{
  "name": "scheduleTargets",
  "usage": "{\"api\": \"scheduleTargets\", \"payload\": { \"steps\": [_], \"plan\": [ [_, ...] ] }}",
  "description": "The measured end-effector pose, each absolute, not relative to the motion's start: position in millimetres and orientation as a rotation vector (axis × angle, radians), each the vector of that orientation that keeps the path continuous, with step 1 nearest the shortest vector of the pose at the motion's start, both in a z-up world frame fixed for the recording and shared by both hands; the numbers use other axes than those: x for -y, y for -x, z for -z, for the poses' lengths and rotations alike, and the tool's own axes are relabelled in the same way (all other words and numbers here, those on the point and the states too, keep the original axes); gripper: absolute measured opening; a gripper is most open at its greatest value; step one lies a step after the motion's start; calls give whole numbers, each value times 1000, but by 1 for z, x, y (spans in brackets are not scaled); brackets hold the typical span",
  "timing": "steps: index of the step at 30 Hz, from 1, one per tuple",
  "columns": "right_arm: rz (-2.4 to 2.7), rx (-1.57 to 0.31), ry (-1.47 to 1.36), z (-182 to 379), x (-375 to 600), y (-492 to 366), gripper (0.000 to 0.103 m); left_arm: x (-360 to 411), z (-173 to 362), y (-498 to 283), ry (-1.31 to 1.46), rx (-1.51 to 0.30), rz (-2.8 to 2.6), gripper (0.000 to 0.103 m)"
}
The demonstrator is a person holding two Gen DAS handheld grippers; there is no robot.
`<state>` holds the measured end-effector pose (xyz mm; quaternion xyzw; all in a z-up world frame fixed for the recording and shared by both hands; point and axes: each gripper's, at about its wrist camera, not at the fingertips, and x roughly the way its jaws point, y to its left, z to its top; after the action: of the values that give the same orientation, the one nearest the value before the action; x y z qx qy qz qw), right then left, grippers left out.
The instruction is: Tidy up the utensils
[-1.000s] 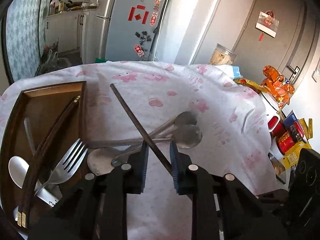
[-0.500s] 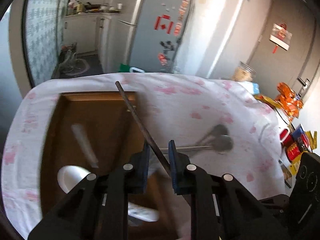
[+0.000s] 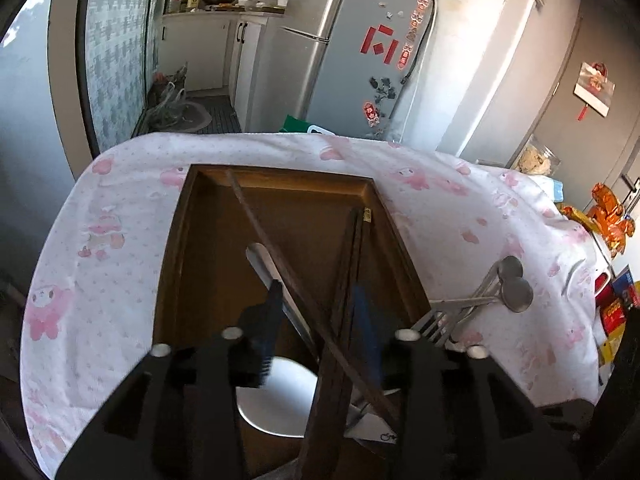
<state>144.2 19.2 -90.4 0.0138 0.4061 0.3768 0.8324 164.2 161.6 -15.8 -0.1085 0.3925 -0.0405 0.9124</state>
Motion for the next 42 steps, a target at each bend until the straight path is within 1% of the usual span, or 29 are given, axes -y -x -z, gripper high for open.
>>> {"api": "scheduleTargets", "payload": {
  "steps": [1,4,6,7,9,10,11,13,17,18,19,20,23,26,29,35,36,39,41,42],
  "plan": [
    [-793,-860,-22,89,-20,-147,5,-161,15,-163,223,-803,84,67],
    [-809,-874,-28,90,-21,-148,8,-159,7,-157,206,-771,71,80],
    [-809,-867,-29,90,-20,-146,13,-157,0,-152,186,-748,57,84],
    [-821,-867,-53,90,-17,-145,20,-157,-2,-150,181,-741,57,84],
    [-827,-865,-73,89,-11,-144,24,-156,-7,-144,172,-730,59,85],
    [-827,-856,-72,88,-6,-141,30,-154,-9,-140,166,-723,65,85],
    [-826,-852,-76,87,-4,-140,38,-152,-10,-136,159,-717,73,86],
    [-826,-841,-108,82,13,-139,45,-147,-14,-128,141,-701,80,86],
    [-793,-796,-143,66,60,-143,48,-130,-26,-109,90,-655,111,87],
    [-763,-774,-150,59,79,-147,49,-125,-28,-106,77,-643,120,90],
    [-730,-753,-160,53,96,-152,52,-116,-32,-100,58,-620,135,92],
    [-696,-739,-174,49,111,-158,53,-111,-34,-99,50,-610,145,92],
    [-604,-738,-244,46,159,-181,53,-83,-37,-98,22,-607,212,92],
    [-533,-765,-244,57,188,-200,53,-54,-36,-98,-1,-616,295,92],
    [-515,-809,-263,74,200,-216,53,-29,-25,-100,7,-627,387,92],
    [-522,-864,-338,95,206,-236,52,8,9,-110,-75,-693,422,92],
    [-527,-869,-337,97,203,-238,51,10,12,-111,-82,-698,422,92],
    [-519,-858,-285,96,191,-237,40,9,16,-112,-98,-698,421,92],
    [-504,-866,-259,98,186,-241,29,8,16,-113,-105,-695,420,92],
    [-504,-880,-257,102,183,-243,27,7,16,-114,-111,-699,415,92]
  ]
}}
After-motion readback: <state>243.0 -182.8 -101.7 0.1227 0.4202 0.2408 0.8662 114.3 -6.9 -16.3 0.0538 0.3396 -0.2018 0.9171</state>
